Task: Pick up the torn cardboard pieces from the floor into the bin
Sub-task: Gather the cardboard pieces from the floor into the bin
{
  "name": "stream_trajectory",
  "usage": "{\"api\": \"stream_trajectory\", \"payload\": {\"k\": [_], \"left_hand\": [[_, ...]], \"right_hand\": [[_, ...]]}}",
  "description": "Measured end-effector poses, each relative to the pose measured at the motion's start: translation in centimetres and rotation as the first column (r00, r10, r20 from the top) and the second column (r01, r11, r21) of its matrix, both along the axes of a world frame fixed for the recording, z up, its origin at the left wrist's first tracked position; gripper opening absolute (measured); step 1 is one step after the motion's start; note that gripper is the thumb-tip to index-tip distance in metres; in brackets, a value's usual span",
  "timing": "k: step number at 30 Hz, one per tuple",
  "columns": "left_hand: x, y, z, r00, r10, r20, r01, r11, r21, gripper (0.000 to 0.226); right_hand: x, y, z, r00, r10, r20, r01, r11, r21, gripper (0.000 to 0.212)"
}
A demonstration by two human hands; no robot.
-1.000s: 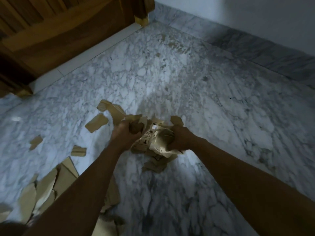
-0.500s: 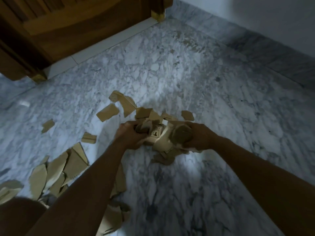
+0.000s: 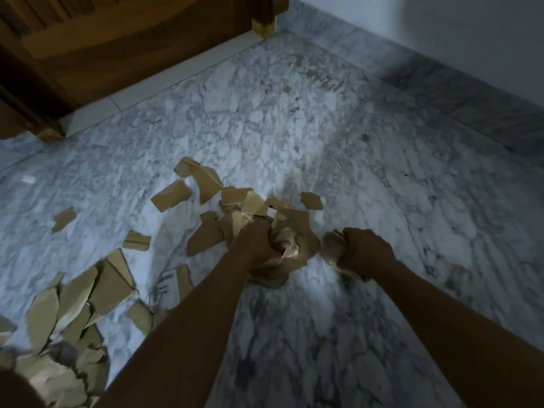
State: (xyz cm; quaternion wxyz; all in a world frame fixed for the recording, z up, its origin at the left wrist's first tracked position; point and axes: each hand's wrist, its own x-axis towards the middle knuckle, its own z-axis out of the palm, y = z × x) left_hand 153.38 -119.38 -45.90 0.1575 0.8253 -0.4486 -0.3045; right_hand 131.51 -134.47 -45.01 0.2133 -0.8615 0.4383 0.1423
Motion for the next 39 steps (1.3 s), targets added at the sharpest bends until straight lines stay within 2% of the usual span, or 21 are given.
{"api": "stream_trajectory", "payload": {"k": [3,5,9,12,14,16,18,21,23,25,28,32,34,36,37,39], "left_hand": [[-0.2,0.4,0.3,1.0,0.011,-0.016,-0.011,1.0,-0.02,0.047],[0.1,1.1,0.7,0.997,0.042,-0.066,-0.045,0.998,-0.042,0.043],[1.3,3.4,2.1,0.978,0.074,-0.195,-0.095,0.99,-0.105,0.052],[1.8,4.9,2.9,0.964,0.116,-0.24,-0.156,0.976,-0.152,0.063],[1.8,5.7,3.2,0.976,0.142,-0.166,-0.165,0.977,-0.135,0.054],[2.1,6.6,3.4,0.988,0.155,-0.005,-0.154,0.981,-0.119,0.036],[3.4,7.3,3.0,0.987,0.118,0.11,-0.111,0.991,-0.072,0.042],[4.6,7.8,1.5,0.976,0.027,0.216,-0.013,0.998,-0.066,0.052],[4.1,8.2,0.3,0.975,-0.005,0.223,0.018,0.998,-0.054,0.05],[3.5,9.1,-1.0,0.986,0.011,0.166,-0.015,1.0,0.017,0.052],[3.5,9.8,-1.6,0.985,0.079,0.154,-0.088,0.995,0.053,0.053],[3.6,9.4,-0.8,0.989,0.089,0.118,-0.1,0.991,0.091,0.054],[3.6,9.4,-0.8,0.988,0.103,0.111,-0.116,0.987,0.112,0.053],[3.6,9.3,-1.0,0.987,0.124,0.1,-0.137,0.981,0.136,0.057],[3.7,9.2,-1.1,0.987,0.13,0.096,-0.143,0.979,0.145,0.06],[3.8,9.0,-1.2,0.987,0.13,0.094,-0.143,0.977,0.157,0.063]], "right_hand": [[0.6,-2.5,2.0,0.992,-0.127,-0.017,0.128,0.966,0.224,0.046],[1.2,-3.9,3.4,0.987,-0.157,0.025,0.145,0.954,0.261,0.047],[3.4,-3.7,5.6,0.998,-0.025,0.055,0.007,0.954,0.3,0.047],[5.6,-1.4,5.5,0.989,0.106,0.107,-0.135,0.939,0.316,0.037],[6.6,0.1,4.6,0.978,0.122,0.169,-0.17,0.937,0.305,0.036],[7.2,0.5,3.3,0.974,0.115,0.196,-0.163,0.956,0.246,0.046],[7.7,-0.3,2.2,0.974,0.116,0.193,-0.145,0.979,0.142,0.058],[9.1,-1.7,2.0,0.965,0.166,0.203,-0.171,0.985,0.007,0.04],[10.4,-1.7,1.8,0.952,0.255,0.172,-0.248,0.967,-0.059,0.037],[11.6,-1.1,1.3,0.934,0.329,0.142,-0.32,0.944,-0.08,0.045],[12.7,-0.8,0.8,0.936,0.33,0.123,-0.326,0.944,-0.05,0.05],[12.4,-2.3,1.2,0.951,0.309,0.026,-0.31,0.948,0.068,0.056],[11.2,-2.6,1.0,0.958,0.284,0.042,-0.287,0.952,0.105,0.073],[10.1,-2.8,1.0,0.97,0.242,0.031,-0.243,0.946,0.213,0.096],[9.8,-3.2,1.1,0.974,0.227,-0.02,-0.215,0.943,0.255,0.095],[9.5,-4.6,1.7,0.986,0.149,-0.079,-0.123,0.955,0.269,0.072]]}}
